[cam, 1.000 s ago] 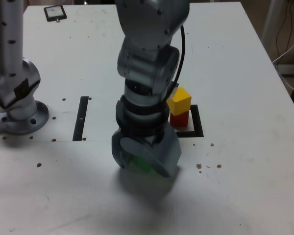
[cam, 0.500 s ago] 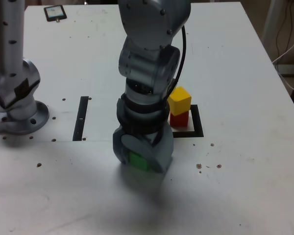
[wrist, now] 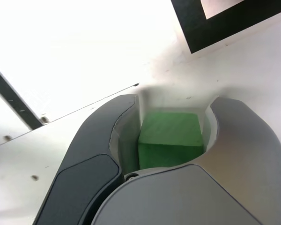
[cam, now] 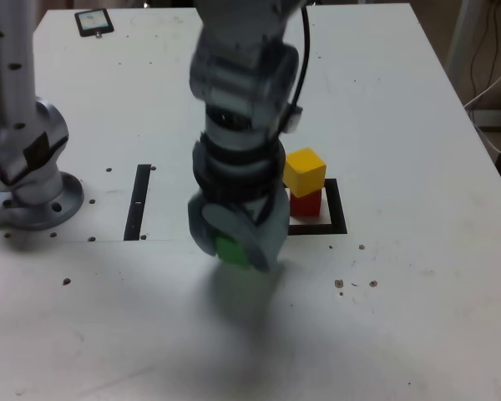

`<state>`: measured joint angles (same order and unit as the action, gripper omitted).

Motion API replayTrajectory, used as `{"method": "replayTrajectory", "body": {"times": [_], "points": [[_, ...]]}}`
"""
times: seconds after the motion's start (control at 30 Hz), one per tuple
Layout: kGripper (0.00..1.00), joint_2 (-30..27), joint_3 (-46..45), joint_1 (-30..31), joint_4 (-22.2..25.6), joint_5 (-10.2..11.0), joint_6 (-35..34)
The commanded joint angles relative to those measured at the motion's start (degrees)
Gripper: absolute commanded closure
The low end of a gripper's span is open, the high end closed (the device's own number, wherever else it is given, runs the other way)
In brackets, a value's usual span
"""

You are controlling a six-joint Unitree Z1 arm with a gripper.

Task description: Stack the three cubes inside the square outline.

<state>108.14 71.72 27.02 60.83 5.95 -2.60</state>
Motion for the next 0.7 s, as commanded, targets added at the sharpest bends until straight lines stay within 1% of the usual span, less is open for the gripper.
{"method": "replayTrajectory", "body": {"times": [0.0, 0.17, 0.3, 0.43, 0.53, 0.67], "points": [[0.76, -2.07, 1.93, -0.12, 3.22, 0.27, 0.90], [0.76, -5.99, 9.95, -0.45, 13.33, 1.88, 3.00], [0.77, -7.14, 18.32, -3.11, 19.98, 2.67, 6.71], [0.78, -6.68, 23.41, -7.48, 22.32, 2.64, 10.27], [0.79, -5.33, 25.25, -10.52, 22.38, 2.70, 12.04], [0.79, -2.30, 25.46, -12.99, 21.61, 2.65, 13.29]]}}
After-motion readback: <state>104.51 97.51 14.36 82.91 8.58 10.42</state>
